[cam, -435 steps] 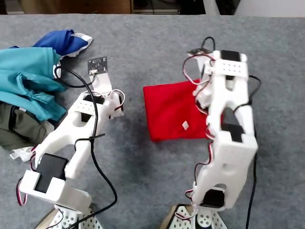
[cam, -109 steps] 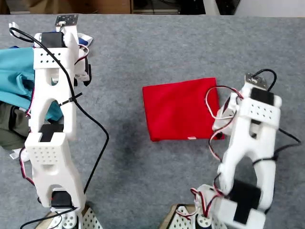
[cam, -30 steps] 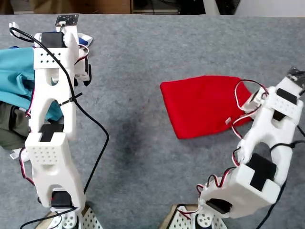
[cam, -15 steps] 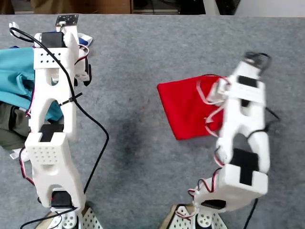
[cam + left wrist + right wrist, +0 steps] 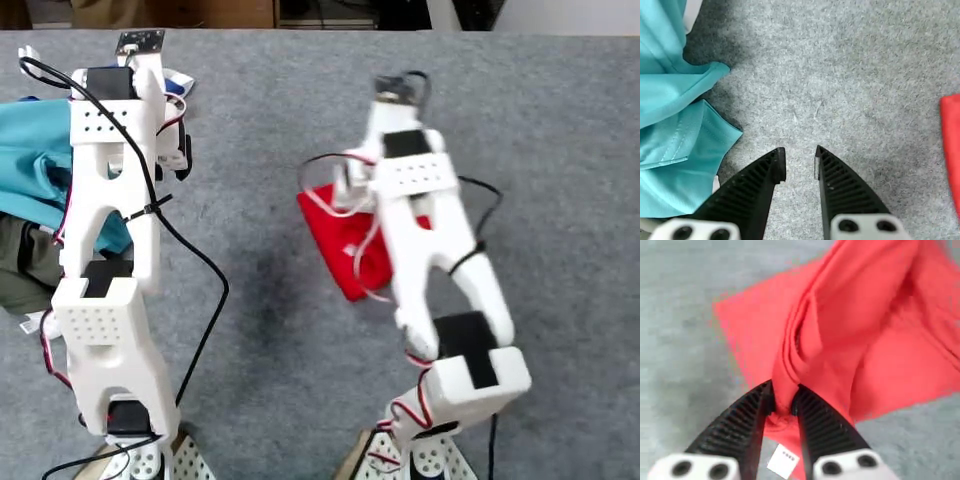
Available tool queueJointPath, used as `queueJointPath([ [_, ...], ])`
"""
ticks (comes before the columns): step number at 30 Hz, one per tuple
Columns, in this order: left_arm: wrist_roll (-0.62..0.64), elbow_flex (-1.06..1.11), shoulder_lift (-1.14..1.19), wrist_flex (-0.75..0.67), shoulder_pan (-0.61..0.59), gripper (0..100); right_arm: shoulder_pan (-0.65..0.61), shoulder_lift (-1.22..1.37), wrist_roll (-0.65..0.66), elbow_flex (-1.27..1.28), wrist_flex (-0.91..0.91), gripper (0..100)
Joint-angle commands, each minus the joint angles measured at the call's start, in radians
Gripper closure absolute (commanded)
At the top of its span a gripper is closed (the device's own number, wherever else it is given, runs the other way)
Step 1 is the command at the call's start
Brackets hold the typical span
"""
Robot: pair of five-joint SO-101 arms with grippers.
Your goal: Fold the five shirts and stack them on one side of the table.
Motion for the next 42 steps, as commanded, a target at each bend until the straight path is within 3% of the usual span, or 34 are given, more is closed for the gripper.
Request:
queueJointPath([
  [1, -0.006, -0.012, -0.067, 0.009, -0.009, 89, -0.111, -0.061, -0.012, -0.120, 0.040, 99.5],
  [5, -0.003, -0.012, -0.067, 0.009, -0.012, 89, -0.176, -0.061, -0.008, -0.134, 0.049, 99.5],
  [8, -0.003, -0.012, -0.067, 0.009, -0.014, 89, -0.143, -0.061, -0.008, -0.130, 0.051, 99.5],
  [14, -0.003, -0.012, -0.067, 0.009, -0.014, 89, 0.054, -0.061, -0.005, -0.062, 0.051, 99.5],
  [27, -0.003, -0.012, -0.067, 0.009, -0.005, 89, 0.470, -0.061, 0.203, 0.119, -0.063, 99.5],
  [39, -0.002, -0.003, -0.099, 0.009, -0.003, 89, 0.544, 0.021, 0.262, 0.151, -0.066, 98.6],
  [42, 0.000, -0.002, -0.133, 0.009, -0.003, 89, 0.544, 0.068, 0.261, 0.147, -0.066, 87.2],
])
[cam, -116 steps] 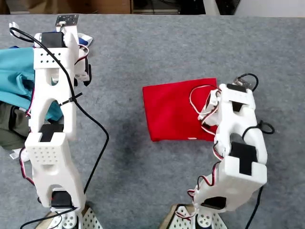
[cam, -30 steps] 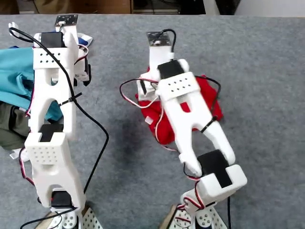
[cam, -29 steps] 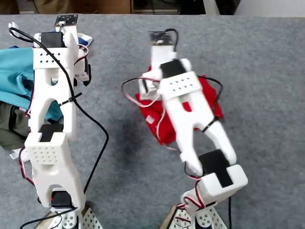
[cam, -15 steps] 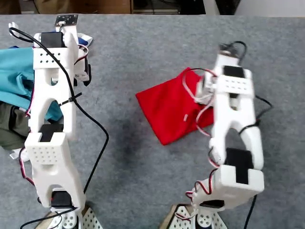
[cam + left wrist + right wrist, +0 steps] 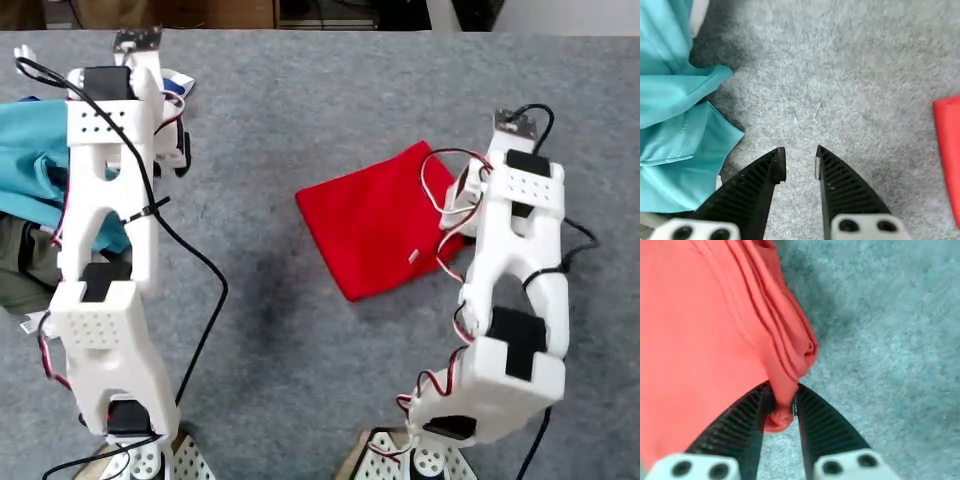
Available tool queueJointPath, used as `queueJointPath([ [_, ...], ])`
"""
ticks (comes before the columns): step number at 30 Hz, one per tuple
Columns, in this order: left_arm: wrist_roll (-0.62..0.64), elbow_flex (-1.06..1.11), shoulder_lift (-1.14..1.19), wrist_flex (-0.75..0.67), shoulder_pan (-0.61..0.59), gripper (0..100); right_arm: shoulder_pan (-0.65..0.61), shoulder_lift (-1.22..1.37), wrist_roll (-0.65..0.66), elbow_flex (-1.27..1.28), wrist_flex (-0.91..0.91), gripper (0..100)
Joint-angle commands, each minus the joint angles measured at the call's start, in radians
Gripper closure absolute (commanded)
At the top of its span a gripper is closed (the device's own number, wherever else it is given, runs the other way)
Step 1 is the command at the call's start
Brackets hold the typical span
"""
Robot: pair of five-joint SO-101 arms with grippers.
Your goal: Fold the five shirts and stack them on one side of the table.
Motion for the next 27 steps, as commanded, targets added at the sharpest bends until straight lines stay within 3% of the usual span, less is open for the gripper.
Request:
queueJointPath([
  [1, 0.000, -0.006, -0.093, 0.009, -0.002, 89, 0.022, 0.025, 0.005, -0.007, -0.011, 81.5],
  [4, 0.000, -0.006, -0.101, 0.009, -0.003, 89, 0.016, 0.035, 0.008, -0.005, -0.011, 66.7],
  [6, 0.000, -0.006, -0.101, 0.009, -0.005, 89, 0.005, 0.036, 0.008, -0.005, -0.011, 62.6],
  [13, 0.000, -0.006, -0.105, 0.009, -0.003, 89, -0.010, 0.061, -0.005, 0.008, -0.115, 65.9],
  [27, -0.003, -0.006, -0.105, 0.009, -0.003, 89, -0.185, 0.185, -0.137, -0.016, -0.238, 65.9],
])
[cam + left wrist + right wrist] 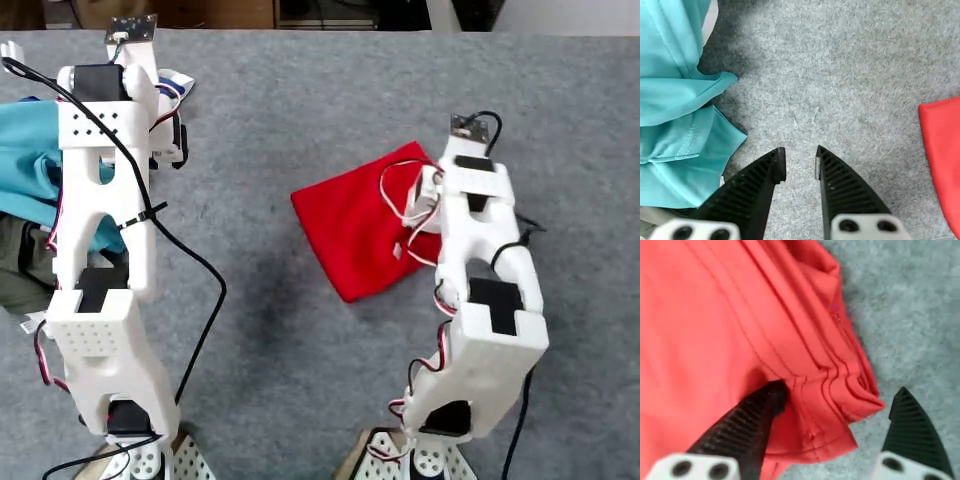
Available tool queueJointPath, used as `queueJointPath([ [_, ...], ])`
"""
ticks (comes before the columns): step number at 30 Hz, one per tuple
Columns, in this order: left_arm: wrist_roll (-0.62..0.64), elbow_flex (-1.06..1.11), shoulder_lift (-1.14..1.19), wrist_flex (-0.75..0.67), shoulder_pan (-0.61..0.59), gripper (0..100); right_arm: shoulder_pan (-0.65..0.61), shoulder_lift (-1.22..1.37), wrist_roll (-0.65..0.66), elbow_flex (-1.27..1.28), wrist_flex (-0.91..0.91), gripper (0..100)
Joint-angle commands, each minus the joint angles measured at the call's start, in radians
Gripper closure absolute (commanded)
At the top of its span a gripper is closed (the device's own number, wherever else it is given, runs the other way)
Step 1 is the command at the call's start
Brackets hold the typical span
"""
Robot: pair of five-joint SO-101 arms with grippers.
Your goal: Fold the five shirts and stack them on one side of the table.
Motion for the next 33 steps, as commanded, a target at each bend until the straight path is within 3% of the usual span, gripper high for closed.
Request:
queueJointPath([
  [1, -0.005, -0.006, -0.065, 0.009, -0.003, 89, -0.030, 0.004, -0.018, -0.033, -0.017, 65.9],
  [9, -0.005, -0.006, -0.065, 0.009, -0.003, 89, -0.025, 0.041, -0.017, -0.041, -0.040, 67.6],
  [16, -0.006, -0.006, -0.065, 0.009, -0.005, 89, -0.025, 0.099, -0.012, -0.090, -0.031, 93.3],
  [19, -0.006, -0.006, -0.065, 0.009, -0.003, 89, -0.025, 0.096, -0.014, -0.128, 0.037, 99.5],
  [27, -0.006, -0.006, -0.065, 0.009, -0.005, 89, 0.015, 0.096, -0.017, -0.228, 0.210, 99.4],
  [33, -0.006, -0.006, -0.065, 0.009, -0.003, 89, 0.150, 0.096, -0.011, -0.325, 0.288, 99.4],
])
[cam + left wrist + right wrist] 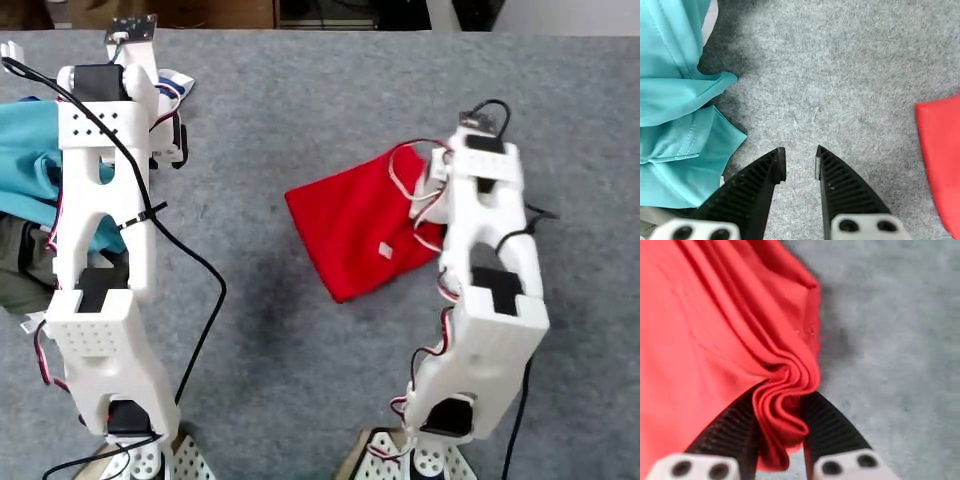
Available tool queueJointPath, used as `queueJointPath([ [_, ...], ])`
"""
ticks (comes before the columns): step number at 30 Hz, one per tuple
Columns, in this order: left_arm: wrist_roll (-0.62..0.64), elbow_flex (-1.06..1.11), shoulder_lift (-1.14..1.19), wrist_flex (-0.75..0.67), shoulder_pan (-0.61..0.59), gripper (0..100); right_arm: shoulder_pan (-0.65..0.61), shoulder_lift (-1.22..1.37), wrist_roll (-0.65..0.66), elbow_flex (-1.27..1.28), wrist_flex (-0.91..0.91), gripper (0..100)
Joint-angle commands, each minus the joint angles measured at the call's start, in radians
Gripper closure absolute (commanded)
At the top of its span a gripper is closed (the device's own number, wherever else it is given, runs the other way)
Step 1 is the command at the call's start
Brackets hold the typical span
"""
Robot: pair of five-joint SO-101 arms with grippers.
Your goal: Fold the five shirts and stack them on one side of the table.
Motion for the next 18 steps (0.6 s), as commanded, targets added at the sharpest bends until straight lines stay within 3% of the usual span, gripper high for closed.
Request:
queueJointPath([
  [1, -0.006, -0.006, -0.065, 0.009, -0.003, 89, 0.107, -0.004, -0.003, -0.081, 0.018, 99.4],
  [9, -0.006, -0.006, -0.065, 0.009, -0.002, 89, 0.277, 0.002, 0.046, -0.166, 0.014, 99.4],
  [18, -0.006, -0.006, -0.065, 0.009, -0.002, 89, 0.355, 0.004, 0.081, -0.165, -0.063, 99.4],
])
